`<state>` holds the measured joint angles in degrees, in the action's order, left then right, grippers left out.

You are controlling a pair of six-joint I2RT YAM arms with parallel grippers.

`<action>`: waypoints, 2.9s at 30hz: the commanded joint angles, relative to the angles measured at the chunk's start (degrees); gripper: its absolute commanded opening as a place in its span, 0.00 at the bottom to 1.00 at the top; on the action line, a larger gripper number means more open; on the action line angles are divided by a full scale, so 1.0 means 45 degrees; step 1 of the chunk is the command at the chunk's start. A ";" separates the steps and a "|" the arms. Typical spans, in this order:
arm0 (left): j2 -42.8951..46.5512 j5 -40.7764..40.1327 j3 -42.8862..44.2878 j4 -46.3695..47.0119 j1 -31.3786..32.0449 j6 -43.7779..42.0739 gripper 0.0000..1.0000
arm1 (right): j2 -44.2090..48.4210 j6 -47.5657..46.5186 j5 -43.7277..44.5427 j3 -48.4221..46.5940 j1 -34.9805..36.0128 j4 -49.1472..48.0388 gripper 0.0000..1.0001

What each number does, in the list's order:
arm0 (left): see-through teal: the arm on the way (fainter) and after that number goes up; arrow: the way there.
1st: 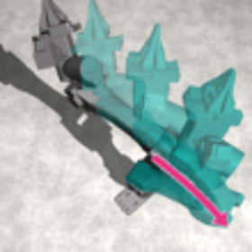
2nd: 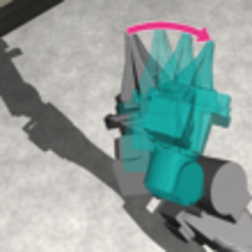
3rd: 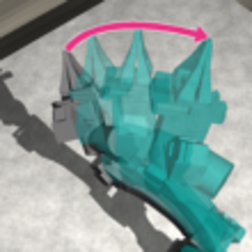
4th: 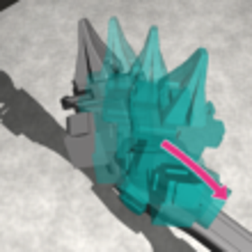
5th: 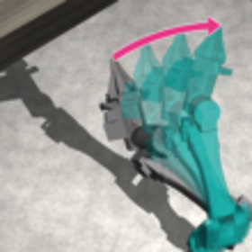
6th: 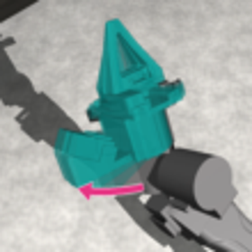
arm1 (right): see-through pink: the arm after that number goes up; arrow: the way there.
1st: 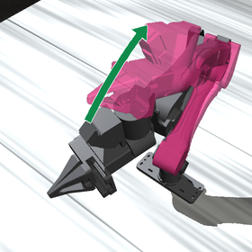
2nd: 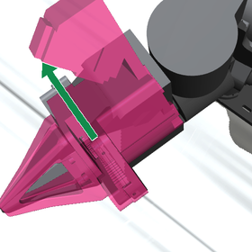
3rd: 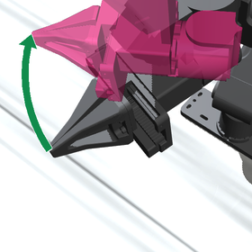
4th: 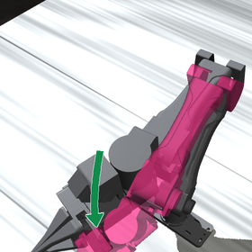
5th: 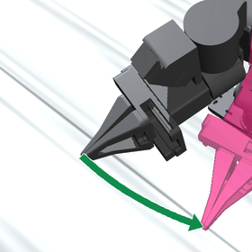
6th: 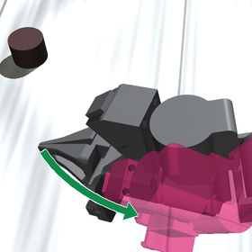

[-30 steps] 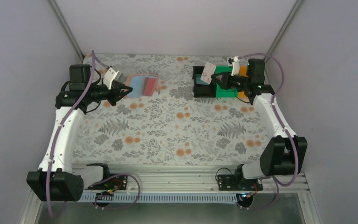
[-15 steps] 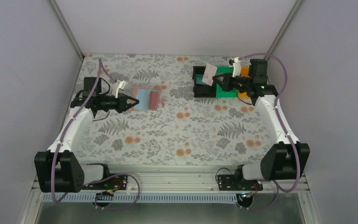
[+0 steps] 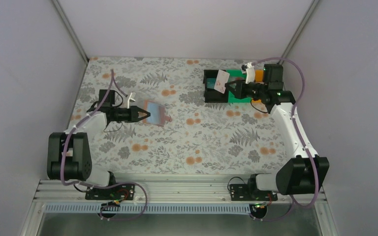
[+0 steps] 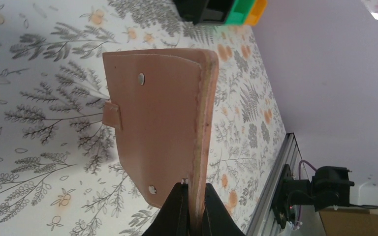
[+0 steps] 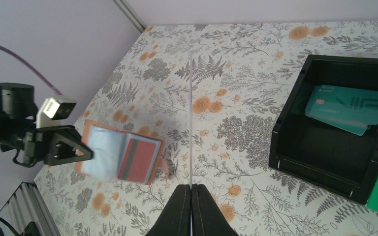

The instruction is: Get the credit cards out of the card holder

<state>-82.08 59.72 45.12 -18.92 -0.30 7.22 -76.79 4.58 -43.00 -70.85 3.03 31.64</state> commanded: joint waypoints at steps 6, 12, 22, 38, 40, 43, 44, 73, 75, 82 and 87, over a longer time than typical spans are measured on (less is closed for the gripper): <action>-0.2178 -0.0800 0.0524 0.0131 -0.0384 0.0302 0.02 | 0.0146 -0.0021 0.0275 -0.0519 0.0462 0.0650 0.04; -0.3509 -0.1533 0.0837 -0.0408 -0.0951 -0.0153 0.02 | 0.0006 -0.0084 0.0328 -0.0863 0.0823 0.0832 0.04; -0.4108 -0.3579 0.0980 -0.0710 -0.1329 -0.0082 0.31 | -0.0132 -0.0061 0.0552 -0.1208 0.1617 0.0966 0.04; 0.0228 -0.5705 0.1850 -0.1393 -0.3194 -0.0631 0.88 | -0.0348 -0.0617 0.1380 -0.2332 0.3925 0.1351 0.04; 0.1069 -0.5433 0.2256 -0.1546 -0.3196 -0.0990 0.89 | -0.0435 -0.0776 0.1457 -0.2487 0.4494 0.1341 0.04; 0.1983 -0.4061 0.3441 -0.2327 -0.3177 -0.2159 0.89 | -0.0654 -0.1120 0.1579 -0.2747 0.5292 0.1388 0.04; 0.2097 -0.3258 0.3997 -0.2889 -0.3145 -0.2861 0.88 | -0.0753 -0.1279 0.1616 -0.2851 0.5630 0.1414 0.04; 0.1939 -0.2157 0.8520 -1.3062 0.3104 -1.4651 0.16 | -0.2719 -0.5481 0.2873 -0.4864 1.0951 0.3539 0.04; 0.1986 -0.2061 0.8579 -1.3043 0.3111 -1.4509 0.03 | -0.2542 -0.5536 0.2932 -0.4753 1.0949 0.3383 0.04; 0.2324 -0.1682 0.8928 -1.2351 0.3096 -1.3012 0.02 | -0.1587 -0.5043 0.4760 -0.4137 1.0931 0.2105 0.15; 0.2234 -0.4637 0.9723 -0.8805 0.2860 -0.7065 0.02 | -0.0271 -0.4682 0.9300 -0.2994 1.0867 -0.0730 0.61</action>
<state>-72.36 48.53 84.73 -72.16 13.63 -46.00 -83.09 -17.85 -17.98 -86.76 51.64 40.36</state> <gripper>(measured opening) 0.028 0.535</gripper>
